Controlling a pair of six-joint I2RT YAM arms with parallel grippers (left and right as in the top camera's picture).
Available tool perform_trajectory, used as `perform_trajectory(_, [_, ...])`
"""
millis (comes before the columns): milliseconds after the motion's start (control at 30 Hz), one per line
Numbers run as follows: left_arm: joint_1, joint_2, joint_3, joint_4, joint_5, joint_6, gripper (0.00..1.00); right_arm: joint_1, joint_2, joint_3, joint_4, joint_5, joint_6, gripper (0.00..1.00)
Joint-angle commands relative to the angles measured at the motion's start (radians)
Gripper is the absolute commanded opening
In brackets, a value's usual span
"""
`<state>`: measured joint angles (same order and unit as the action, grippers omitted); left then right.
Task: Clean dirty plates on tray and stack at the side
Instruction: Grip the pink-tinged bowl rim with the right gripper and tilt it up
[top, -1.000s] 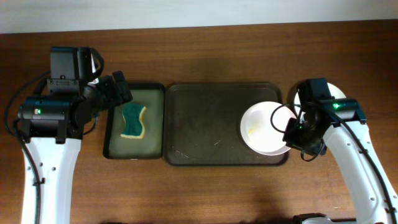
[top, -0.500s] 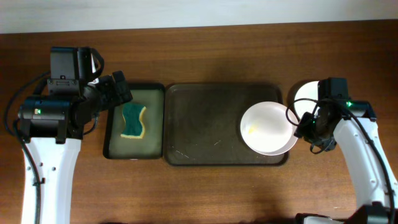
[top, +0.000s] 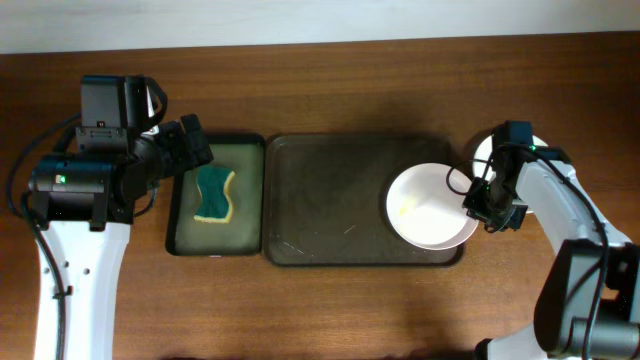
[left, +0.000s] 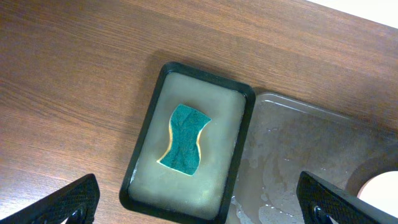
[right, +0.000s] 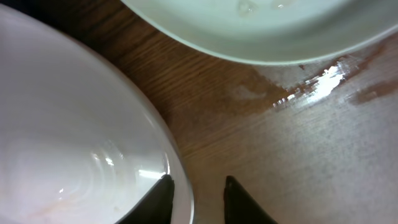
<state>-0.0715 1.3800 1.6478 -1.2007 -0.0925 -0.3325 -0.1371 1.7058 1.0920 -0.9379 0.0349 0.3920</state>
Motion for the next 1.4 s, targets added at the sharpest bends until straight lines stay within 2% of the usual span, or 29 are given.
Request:
perform_trajectory(0, [-0.002, 0.000, 0.007, 0.002, 0.007, 0.008, 1.00, -0.005, 0.022, -0.010, 0.013, -0.002, 0.001, 0.11])
perform_trajectory(33, [-0.002, 0.000, 0.007, 0.002, 0.007, 0.008, 1.00, -0.005, 0.022, -0.009, 0.016, -0.003, 0.002, 0.04])
perform_trajectory(133, [-0.002, 0.000, 0.007, 0.001, 0.007, 0.008, 1.00, -0.005, 0.021, 0.000, 0.011, -0.075, 0.001, 0.04])
perform_trajectory(267, [-0.002, 0.000, 0.007, 0.002, 0.007, 0.008, 1.00, 0.019, 0.019, 0.002, 0.032, -0.354, -0.072, 0.04])
perform_trajectory(367, [-0.002, 0.000, 0.007, 0.002, 0.007, 0.008, 0.99, 0.066, 0.019, 0.002, 0.042, -0.445, -0.074, 0.04])
perform_trajectory(533, [-0.002, 0.000, 0.007, 0.002, 0.007, 0.008, 1.00, 0.178, 0.019, 0.002, 0.083, -0.438, -0.052, 0.04])
perform_trajectory(700, [-0.002, 0.000, 0.007, 0.002, 0.007, 0.008, 1.00, 0.248, 0.019, 0.002, 0.138, -0.389, 0.124, 0.04])
perform_trajectory(967, [-0.002, 0.000, 0.007, 0.002, 0.007, 0.008, 0.99, 0.282, 0.019, 0.002, 0.186, -0.311, 0.262, 0.04])
perform_trajectory(1033, [-0.002, 0.000, 0.007, 0.002, 0.007, 0.008, 1.00, 0.282, 0.019, 0.001, 0.188, -0.310, 0.264, 0.15])
perform_trajectory(1100, [-0.002, 0.000, 0.007, 0.002, 0.007, 0.008, 1.00, 0.282, 0.019, 0.001, 0.187, -0.293, 0.254, 0.44])
perform_trajectory(1167, [-0.002, 0.000, 0.007, 0.002, 0.007, 0.008, 1.00, 0.278, 0.019, 0.002, 0.205, -0.280, 0.179, 0.59])
perform_trajectory(1233, [-0.002, 0.000, 0.007, 0.002, 0.007, 0.008, 1.00, 0.262, 0.019, 0.006, 0.230, -0.281, 0.130, 0.63])
perform_trajectory(1367, [-0.002, 0.000, 0.007, 0.002, 0.007, 0.008, 1.00, 0.214, 0.019, 0.021, 0.275, -0.281, 0.054, 0.62])
